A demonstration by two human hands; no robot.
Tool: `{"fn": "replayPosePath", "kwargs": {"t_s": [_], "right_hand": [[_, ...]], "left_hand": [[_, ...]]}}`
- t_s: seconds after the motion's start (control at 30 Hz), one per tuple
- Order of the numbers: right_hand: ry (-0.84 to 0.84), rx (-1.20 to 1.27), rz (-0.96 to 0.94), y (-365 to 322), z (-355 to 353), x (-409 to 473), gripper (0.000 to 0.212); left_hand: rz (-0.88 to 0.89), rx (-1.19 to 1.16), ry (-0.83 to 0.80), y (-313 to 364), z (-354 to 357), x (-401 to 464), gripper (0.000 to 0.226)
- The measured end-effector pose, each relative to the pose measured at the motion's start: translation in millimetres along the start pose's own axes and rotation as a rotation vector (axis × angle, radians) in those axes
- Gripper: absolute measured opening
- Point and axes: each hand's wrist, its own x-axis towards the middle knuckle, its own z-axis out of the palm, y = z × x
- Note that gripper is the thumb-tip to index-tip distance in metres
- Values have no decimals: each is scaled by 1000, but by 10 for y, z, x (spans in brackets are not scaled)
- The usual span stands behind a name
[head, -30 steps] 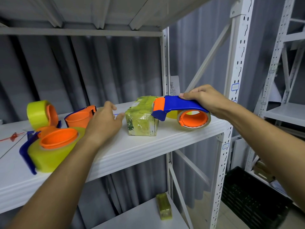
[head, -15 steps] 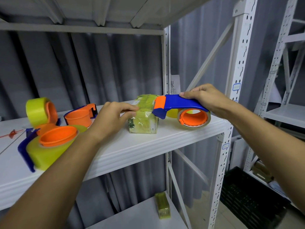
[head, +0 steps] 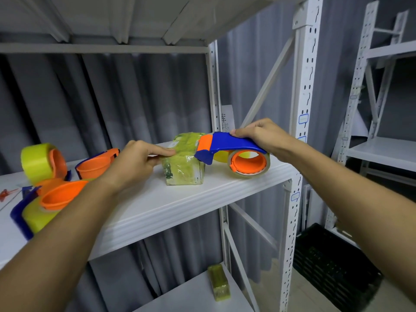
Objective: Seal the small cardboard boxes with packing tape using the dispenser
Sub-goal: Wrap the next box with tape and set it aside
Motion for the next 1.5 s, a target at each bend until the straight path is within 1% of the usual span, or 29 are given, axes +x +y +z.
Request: {"fn": "replayPosePath", "kwargs": {"t_s": [0.07, 0.17, 0.23, 0.3, 0.43, 0.5, 0.57, 0.63, 0.7, 0.73, 0.77, 0.83, 0.87, 0.97, 1.07, 1.1, 1.2, 1.3, 1.37, 1.43, 1.5], "right_hand": [[1, 3, 5, 14, 3, 4, 35], [2, 23, 7, 42, 5, 15, 34], [6, 23, 8, 46, 6, 20, 35], [6, 27, 8, 48, 3, 22, 36], [12, 18, 4, 47, 16, 18, 36], [20, 9, 5, 38, 19, 10, 37], [27, -5, 3, 27, 18, 0, 39], [35, -15, -1, 26, 14, -5, 41], [39, -19, -7, 35, 16, 5, 42], [41, -19, -9, 40, 18, 12, 42], [42, -21, -11, 44, 19, 17, 42], [46, -33, -13, 57, 31, 26, 42], [49, -38, -14, 67, 33, 29, 43], [32, -33, -22, 93, 8, 8, 50], [8, -7, -36, 109, -24, -5, 67], [3, -8, -47, 102, -46, -8, 69], [9, -29, -92, 72, -183, -4, 56], [1, -95, -98, 57, -326, -7, 58], [-8, -153, -81, 22, -345, -18, 53], [0, -222, -92, -53, -357, -14, 51], [-8, -314, -118, -140, -372, -12, 52]], "left_hand": [[14, 34, -4, 20, -4, 25, 37], [10, 138, -57, 36, -61, 68, 36], [19, 148, -73, 58, -90, 90, 37], [18, 125, -49, 69, -76, 105, 34], [-50, 105, 50, 66, 0, 121, 27], [-85, 107, 95, 106, 42, 115, 29], [-110, 126, 91, 155, 56, 110, 37], [-136, 221, 29, 217, 51, 119, 43], [-145, 351, 1, 318, 70, 140, 46], [-139, 331, 6, 374, 114, 148, 49], [-140, 250, 14, 438, 177, 140, 50], [-154, 71, 57, 528, 312, 116, 41], [-162, 20, 88, 540, 373, 106, 34], [-157, -33, 175, 488, 475, 77, 23], [-137, -34, 185, 452, 488, 68, 20], [-132, -24, 178, 445, 488, 63, 20], [-120, 18, 159, 427, 472, 70, 19], [-143, 49, 144, 428, 467, 84, 19], [-144, 78, 131, 454, 460, 93, 19], [-114, 154, 112, 497, 453, 97, 20], [-88, 257, 85, 544, 455, 106, 28]]}}
